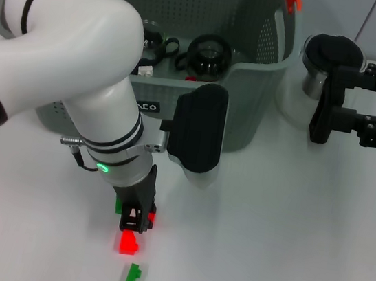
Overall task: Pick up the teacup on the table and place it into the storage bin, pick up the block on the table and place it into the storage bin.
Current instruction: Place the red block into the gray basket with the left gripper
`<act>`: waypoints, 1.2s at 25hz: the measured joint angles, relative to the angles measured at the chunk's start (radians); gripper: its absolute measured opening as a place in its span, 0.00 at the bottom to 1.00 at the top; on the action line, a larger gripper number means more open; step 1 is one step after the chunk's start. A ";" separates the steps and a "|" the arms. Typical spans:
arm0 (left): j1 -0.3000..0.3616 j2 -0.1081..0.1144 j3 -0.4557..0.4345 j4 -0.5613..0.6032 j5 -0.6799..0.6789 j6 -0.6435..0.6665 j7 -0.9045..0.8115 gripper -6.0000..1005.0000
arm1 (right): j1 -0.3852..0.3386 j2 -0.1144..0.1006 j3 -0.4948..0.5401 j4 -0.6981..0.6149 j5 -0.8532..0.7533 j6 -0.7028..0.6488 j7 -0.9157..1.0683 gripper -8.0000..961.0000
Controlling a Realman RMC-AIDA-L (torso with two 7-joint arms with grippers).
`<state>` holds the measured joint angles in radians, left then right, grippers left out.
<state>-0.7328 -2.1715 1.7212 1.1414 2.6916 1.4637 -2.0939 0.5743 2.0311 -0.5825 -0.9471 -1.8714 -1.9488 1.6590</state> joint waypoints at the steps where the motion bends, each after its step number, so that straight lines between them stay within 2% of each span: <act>1: -0.001 0.000 -0.008 0.011 -0.001 0.014 0.000 0.20 | -0.001 0.000 0.000 0.001 0.000 0.001 -0.001 0.91; 3: -0.002 0.000 -0.035 0.039 -0.006 0.048 0.004 0.20 | -0.002 -0.001 0.002 0.002 0.000 0.001 -0.004 0.91; 6: -0.007 0.001 -0.132 0.101 -0.043 0.138 0.020 0.19 | -0.001 -0.006 0.004 0.007 0.000 0.001 -0.007 0.91; 8: -0.018 0.002 -0.246 0.143 -0.097 0.216 0.044 0.19 | 0.000 -0.008 0.003 0.008 0.000 -0.001 -0.008 0.91; 12: -0.062 0.012 -0.566 0.176 -0.207 0.351 0.079 0.19 | 0.001 -0.009 0.003 0.010 0.000 -0.002 -0.016 0.91; 14: -0.084 0.028 -0.708 0.171 -0.247 0.383 0.081 0.19 | 0.001 -0.009 0.003 0.011 0.000 -0.002 -0.022 0.91; 16: -0.096 0.049 -0.805 0.167 -0.286 0.390 0.077 0.19 | 0.001 -0.010 0.003 0.012 0.000 -0.003 -0.023 0.91; 19: -0.114 0.097 -0.931 0.136 -0.331 0.346 0.046 0.19 | 0.000 -0.013 0.003 0.012 0.000 -0.004 -0.023 0.91; 21: -0.129 0.132 -0.969 0.084 -0.338 0.282 0.019 0.19 | 0.000 -0.014 0.004 0.012 0.000 -0.006 -0.023 0.91; 22: -0.129 0.132 -0.969 0.084 -0.338 0.282 0.019 0.19 | 0.000 -0.015 0.004 0.012 -0.001 -0.006 -0.023 0.91; 23: -0.141 0.164 -0.980 0.020 -0.338 0.201 -0.012 0.19 | 0.001 -0.016 0.004 0.012 -0.001 -0.007 -0.023 0.91; 25: -0.155 0.193 -0.975 -0.060 -0.330 0.104 -0.044 0.19 | 0.001 -0.017 0.002 0.012 -0.004 -0.007 -0.022 0.91; 28: -0.174 0.207 -0.956 -0.131 -0.286 -0.001 -0.085 0.19 | 0.005 -0.020 -0.003 0.012 -0.006 -0.005 -0.019 0.91; 30: -0.183 0.200 -0.936 -0.150 -0.240 -0.057 -0.110 0.19 | 0.008 -0.022 -0.004 0.012 -0.006 -0.004 -0.015 0.91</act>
<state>-0.9154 -1.9713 0.7852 0.9909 2.4518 1.4069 -2.2034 0.5821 2.0095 -0.5866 -0.9355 -1.8772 -1.9525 1.6441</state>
